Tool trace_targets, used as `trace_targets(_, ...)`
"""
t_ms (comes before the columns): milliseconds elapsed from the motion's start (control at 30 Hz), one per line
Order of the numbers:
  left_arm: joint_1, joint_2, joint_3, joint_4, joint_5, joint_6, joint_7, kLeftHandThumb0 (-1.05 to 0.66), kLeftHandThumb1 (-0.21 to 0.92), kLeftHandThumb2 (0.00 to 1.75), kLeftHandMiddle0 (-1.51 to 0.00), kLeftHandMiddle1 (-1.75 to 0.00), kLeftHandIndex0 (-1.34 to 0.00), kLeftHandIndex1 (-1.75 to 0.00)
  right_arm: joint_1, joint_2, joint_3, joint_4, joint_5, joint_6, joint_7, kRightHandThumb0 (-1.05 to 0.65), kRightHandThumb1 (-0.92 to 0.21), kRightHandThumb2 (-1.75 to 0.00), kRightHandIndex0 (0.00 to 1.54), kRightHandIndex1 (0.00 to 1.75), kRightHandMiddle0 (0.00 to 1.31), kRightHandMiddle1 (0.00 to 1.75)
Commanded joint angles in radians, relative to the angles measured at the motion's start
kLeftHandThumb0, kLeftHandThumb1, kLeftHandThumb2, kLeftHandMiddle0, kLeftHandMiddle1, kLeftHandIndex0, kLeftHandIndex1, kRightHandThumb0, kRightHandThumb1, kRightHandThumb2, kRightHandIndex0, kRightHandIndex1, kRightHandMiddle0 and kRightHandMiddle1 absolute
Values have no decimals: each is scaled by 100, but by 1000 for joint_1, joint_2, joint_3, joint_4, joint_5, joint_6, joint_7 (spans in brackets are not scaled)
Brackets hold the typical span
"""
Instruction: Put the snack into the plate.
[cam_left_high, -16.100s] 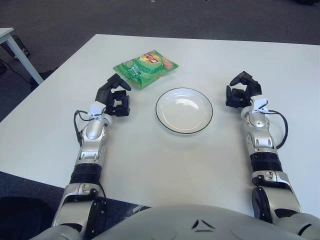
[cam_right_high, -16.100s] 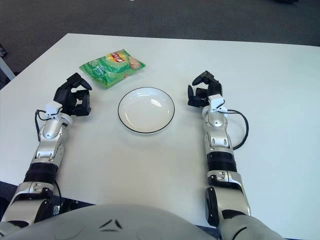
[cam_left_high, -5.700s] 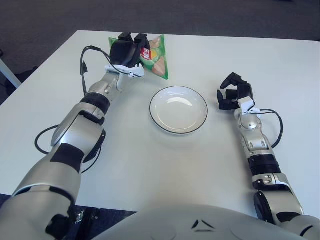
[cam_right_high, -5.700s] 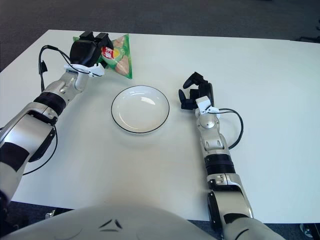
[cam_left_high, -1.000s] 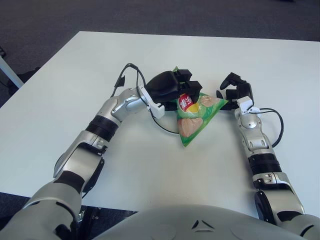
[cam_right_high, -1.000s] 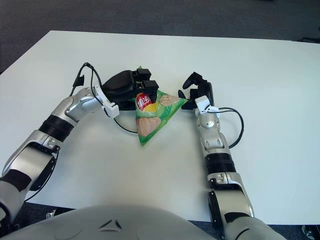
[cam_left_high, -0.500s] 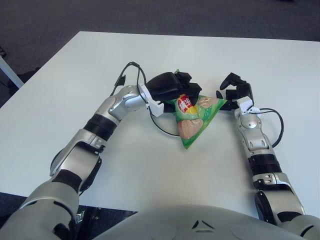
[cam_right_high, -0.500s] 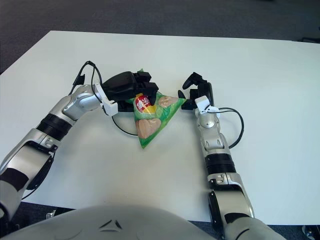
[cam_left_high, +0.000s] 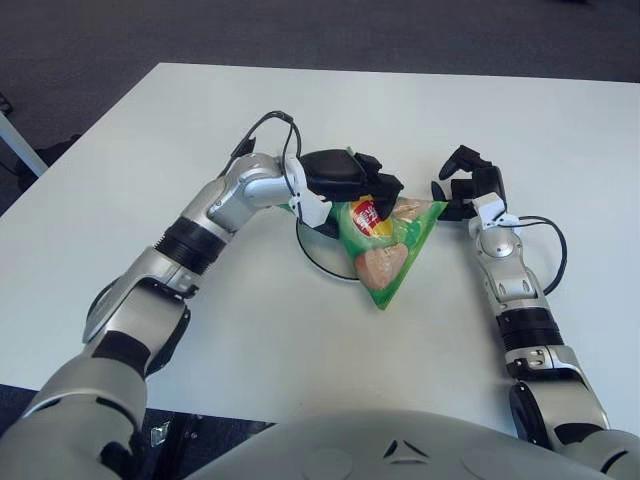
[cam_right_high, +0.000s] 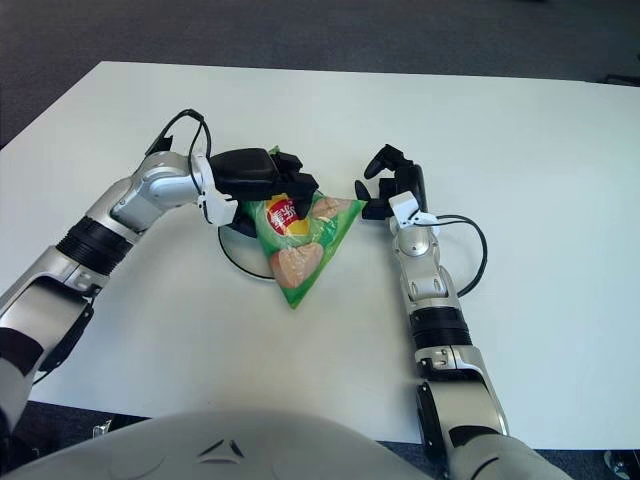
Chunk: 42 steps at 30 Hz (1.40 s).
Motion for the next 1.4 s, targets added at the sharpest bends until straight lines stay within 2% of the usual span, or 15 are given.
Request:
trace_targets(0, 10, 38, -32, 11, -20, 12, -110, 5, 60, 74, -28, -155, -5, -134, 68, 14, 17, 57, -8, 58, 26, -51, -26, -139, 134, 175, 67, 175)
trace_targets(33, 9, 40, -32, 12, -32, 10, -122, -11, 48, 85, -21, -151, -3, -128, 68, 14, 17, 57, -7, 57, 26, -51, -26, -139, 133, 175, 67, 175)
trace_targets(133, 5, 46, -28, 16, -66, 4, -156, -30, 32, 98, -10, -141, -1, -113, 68, 14, 16, 58, -7, 55, 25, -51, -26, -139, 133, 175, 67, 175)
trace_targets(267, -11, 60, -16, 11, -118, 14, -216, -41, 25, 102, -2, -127, 0, -95, 68, 15, 17, 54, -11, 53, 18, -51, -25, -140, 132, 175, 67, 175)
trace_targets(500, -36, 65, 22, 41, -215, 29, -289, -52, 31, 95, 0, -95, 0, -81, 64, 14, 17, 57, -12, 55, 19, -52, -24, -141, 131, 175, 68, 175)
trace_targets(667, -48, 69, 53, 66, -286, 49, -349, -64, 38, 85, 0, -55, 0, -71, 64, 14, 17, 55, -11, 58, 21, -52, -23, -142, 131, 175, 69, 175)
trace_targets(700, -46, 69, 60, 66, -297, 55, -357, -65, 39, 84, 0, -52, 0, -70, 64, 14, 18, 54, -12, 59, 21, -52, -23, -142, 131, 175, 69, 175)
trace_targets(767, -43, 71, 76, 71, -318, 60, -372, -72, 44, 77, 0, -37, 0, -62, 64, 13, 20, 53, -16, 60, 19, -52, -22, -144, 131, 175, 70, 175)
trace_targets(900, -47, 69, 97, 92, -341, 47, -396, -83, 55, 65, 0, -17, 0, -46, 64, 13, 22, 51, -24, 58, 12, -54, -19, -147, 132, 175, 72, 175)
trace_targets(967, -56, 62, 106, 110, -353, 36, -409, -90, 62, 56, 0, -7, 0, -32, 62, 12, 22, 56, -25, 53, 9, -54, -18, -149, 133, 175, 73, 175)
trace_targets(1167, -77, 43, 129, 139, -406, 48, -461, -98, 71, 43, 0, -1, 0, -14, 57, 12, 22, 69, -21, 40, 10, -55, -15, -152, 134, 175, 76, 175)
trace_targets(1367, -80, 37, 159, 144, -469, 77, -510, -98, 70, 38, 0, 0, 0, -10, 49, 10, 19, 88, -19, 34, 10, -56, -15, -152, 134, 175, 76, 175)
